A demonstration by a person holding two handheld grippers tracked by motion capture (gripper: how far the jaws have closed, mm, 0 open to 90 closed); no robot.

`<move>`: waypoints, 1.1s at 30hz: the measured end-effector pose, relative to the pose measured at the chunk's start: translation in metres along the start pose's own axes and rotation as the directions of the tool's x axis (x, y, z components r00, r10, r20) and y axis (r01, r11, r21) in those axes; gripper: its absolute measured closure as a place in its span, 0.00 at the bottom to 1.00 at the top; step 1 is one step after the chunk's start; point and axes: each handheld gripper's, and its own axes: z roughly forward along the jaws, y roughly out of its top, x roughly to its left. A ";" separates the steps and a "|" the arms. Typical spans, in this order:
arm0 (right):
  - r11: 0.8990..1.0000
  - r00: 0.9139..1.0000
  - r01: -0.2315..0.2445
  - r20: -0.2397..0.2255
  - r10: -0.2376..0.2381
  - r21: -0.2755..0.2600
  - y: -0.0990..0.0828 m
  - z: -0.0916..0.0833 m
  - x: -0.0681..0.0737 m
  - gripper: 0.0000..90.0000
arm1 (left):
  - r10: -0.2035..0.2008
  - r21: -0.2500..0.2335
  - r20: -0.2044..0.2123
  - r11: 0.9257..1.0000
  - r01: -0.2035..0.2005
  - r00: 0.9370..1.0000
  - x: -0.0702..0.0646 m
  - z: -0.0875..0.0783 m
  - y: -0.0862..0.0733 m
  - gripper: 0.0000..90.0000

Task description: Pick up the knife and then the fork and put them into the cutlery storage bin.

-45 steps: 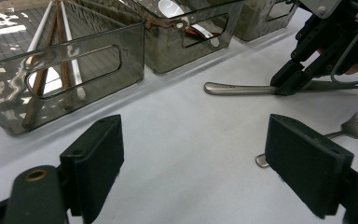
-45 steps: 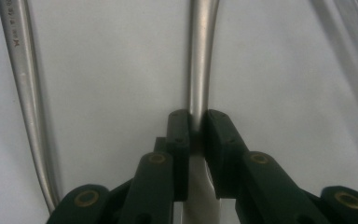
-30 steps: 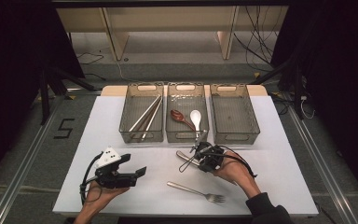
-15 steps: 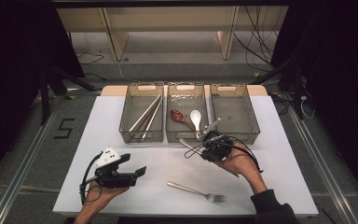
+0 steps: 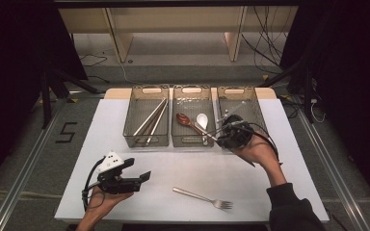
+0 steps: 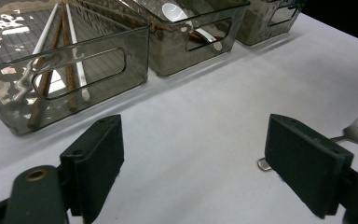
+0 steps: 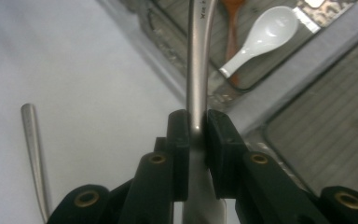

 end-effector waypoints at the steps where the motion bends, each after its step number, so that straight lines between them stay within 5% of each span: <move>1: 1.000 1.000 -0.010 0.007 0.010 -0.003 0.001 -0.002 -0.004 0.90 | -0.001 0.000 0.000 1.000 0.001 1.000 0.000 0.000 0.000 0.21; 9: 0.996 0.994 -0.088 0.067 0.088 0.004 0.007 -0.008 -0.040 0.90 | -0.002 -0.001 0.000 1.000 0.002 1.000 0.000 0.000 0.000 0.21; 18: 0.983 0.976 -0.180 0.130 0.174 0.037 0.013 -0.002 -0.077 0.90 | -0.005 -0.005 -0.002 1.000 0.005 1.000 0.001 0.000 0.000 0.21; 25: 0.969 0.958 -0.242 0.168 0.232 0.042 0.015 0.004 -0.096 0.90 | -0.004 -0.004 -0.001 1.000 0.004 1.000 0.001 0.000 0.000 0.21; 33: 0.960 0.947 -0.271 0.198 0.254 0.065 0.016 0.015 -0.109 0.89 | -0.005 -0.005 0.002 1.000 0.005 1.000 0.001 0.000 0.000 0.21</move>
